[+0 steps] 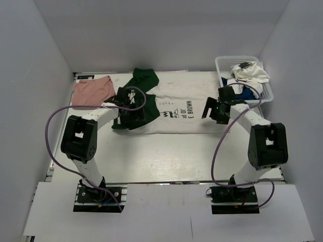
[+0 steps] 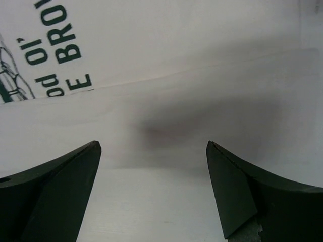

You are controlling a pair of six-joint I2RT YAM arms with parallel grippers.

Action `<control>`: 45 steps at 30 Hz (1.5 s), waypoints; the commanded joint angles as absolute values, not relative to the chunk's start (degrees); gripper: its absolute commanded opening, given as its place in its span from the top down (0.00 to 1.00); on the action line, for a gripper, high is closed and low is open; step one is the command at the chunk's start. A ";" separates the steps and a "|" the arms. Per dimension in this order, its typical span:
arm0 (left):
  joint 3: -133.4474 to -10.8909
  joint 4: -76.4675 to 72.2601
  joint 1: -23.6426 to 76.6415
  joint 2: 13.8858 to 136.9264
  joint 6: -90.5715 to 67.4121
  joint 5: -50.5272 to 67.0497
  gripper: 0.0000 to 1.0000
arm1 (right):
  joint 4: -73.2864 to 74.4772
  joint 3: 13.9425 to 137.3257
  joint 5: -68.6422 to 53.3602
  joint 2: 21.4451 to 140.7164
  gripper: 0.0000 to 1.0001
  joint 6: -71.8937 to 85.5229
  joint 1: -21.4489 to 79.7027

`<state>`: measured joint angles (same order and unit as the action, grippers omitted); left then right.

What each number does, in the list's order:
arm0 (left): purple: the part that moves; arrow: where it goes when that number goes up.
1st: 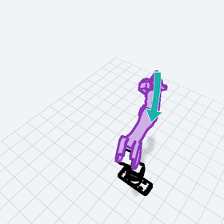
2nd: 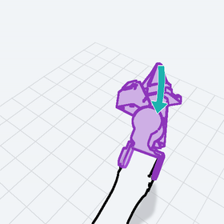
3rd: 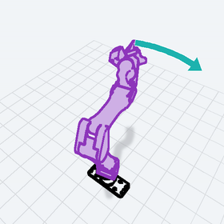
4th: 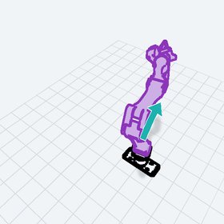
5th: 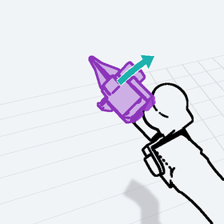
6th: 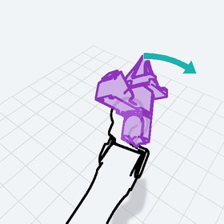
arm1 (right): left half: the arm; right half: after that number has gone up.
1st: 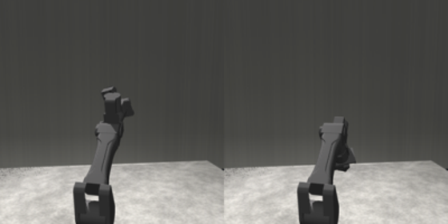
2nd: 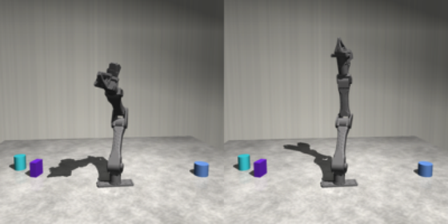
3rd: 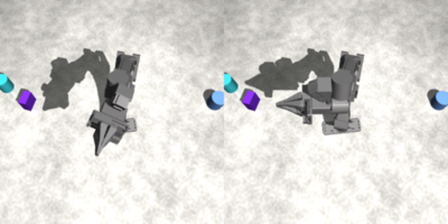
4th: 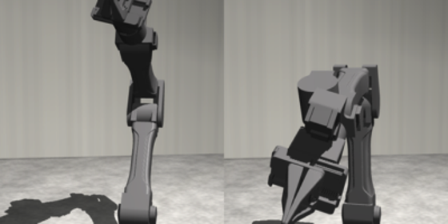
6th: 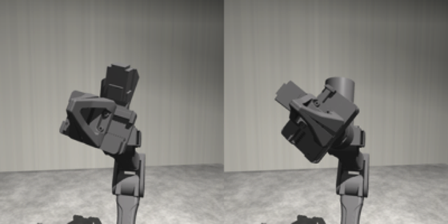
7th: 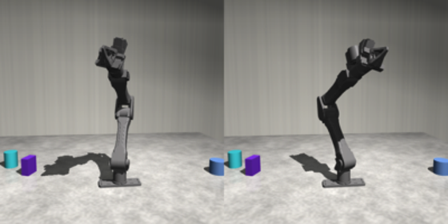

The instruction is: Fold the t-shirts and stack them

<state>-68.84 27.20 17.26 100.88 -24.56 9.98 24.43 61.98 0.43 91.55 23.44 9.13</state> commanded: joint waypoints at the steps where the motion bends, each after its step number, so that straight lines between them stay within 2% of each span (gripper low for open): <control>1: -65.58 23.82 17.05 100.98 -26.02 11.87 0.01 | 20.32 62.05 -0.35 95.09 0.10 22.59 9.23; 5: -61.45 25.22 17.05 102.74 -28.03 8.79 0.01 | 21.79 63.28 -0.18 100.54 0.10 22.41 9.05; 11: -50.38 27.33 17.05 98.27 -31.19 7.65 0.01 | 21.62 52.66 1.58 97.74 0.10 23.90 9.31; 18: -40.79 38.22 17.05 81.58 -36.54 5.63 0.01 | 26.87 34.57 0.61 82.46 0.10 29.16 11.25; 22: -36.22 47.00 17.57 73.75 -41.56 10.01 0.01 | 34.17 30.33 0.62 68.70 0.10 30.94 12.13; 24: -35.60 48.33 17.58 71.56 -43.67 13.95 0.01 | 36.38 29.53 0.62 66.19 0.10 31.90 12.82; 26: -36.12 51.67 17.58 68.83 -44.30 13.55 0.01 | 37.86 31.46 -5.53 62.50 0.10 32.25 13.36; 31: -49.55 56.77 17.58 66.53 -44.83 5.20 0.01 | 42.98 40.23 -1.76 60.03 0.10 31.73 14.33; 35: -62.55 52.23 16.44 75.30 -38.25 0.97 0.01 | 41.31 50.60 2.00 64.66 0.10 27.87 14.50; 39: -82.38 49.66 16.44 90.85 -30.51 -0.62 0.01 | 37.54 59.49 5.01 71.17 0.10 25.58 13.97; 41: -89.78 50.44 15.82 101.91 -28.13 -5.59 0.01 | 35.34 61.86 5.62 74.52 0.10 25.23 13.89; 45: -119.39 62.19 14.60 121.95 -26.98 -10.37 0.01 | 31.56 69.77 8.51 82.58 0.10 24.44 13.80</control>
